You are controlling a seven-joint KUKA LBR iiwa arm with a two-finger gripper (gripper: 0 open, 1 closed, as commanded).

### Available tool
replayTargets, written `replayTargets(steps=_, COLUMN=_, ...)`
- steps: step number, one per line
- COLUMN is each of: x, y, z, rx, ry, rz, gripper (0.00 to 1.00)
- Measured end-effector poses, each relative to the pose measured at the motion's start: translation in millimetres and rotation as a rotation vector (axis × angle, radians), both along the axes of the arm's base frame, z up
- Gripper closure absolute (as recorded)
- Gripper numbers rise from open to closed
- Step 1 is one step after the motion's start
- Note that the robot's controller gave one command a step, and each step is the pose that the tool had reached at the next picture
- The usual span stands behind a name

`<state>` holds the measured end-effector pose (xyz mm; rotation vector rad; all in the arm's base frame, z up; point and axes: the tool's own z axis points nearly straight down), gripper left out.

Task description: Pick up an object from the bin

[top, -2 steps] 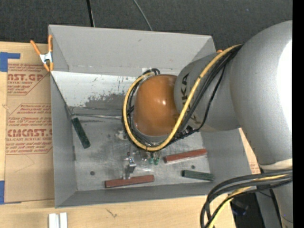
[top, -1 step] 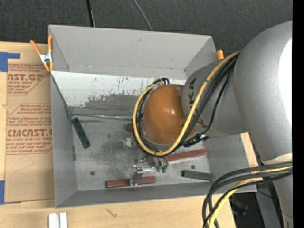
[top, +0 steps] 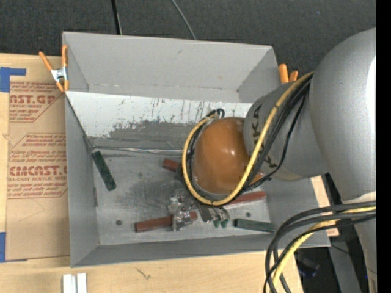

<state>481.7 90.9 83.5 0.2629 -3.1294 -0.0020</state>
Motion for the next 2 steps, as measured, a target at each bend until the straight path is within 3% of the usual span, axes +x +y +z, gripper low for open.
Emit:
replayTargets(steps=1, x=0.0, y=0.0, z=0.0, rx=0.000, ry=0.000, rz=0.000, gripper=1.00)
replayTargets(steps=2, x=38.8, y=1.9, z=192.9, rx=0.000, ry=-0.009, rz=0.022, gripper=1.00)
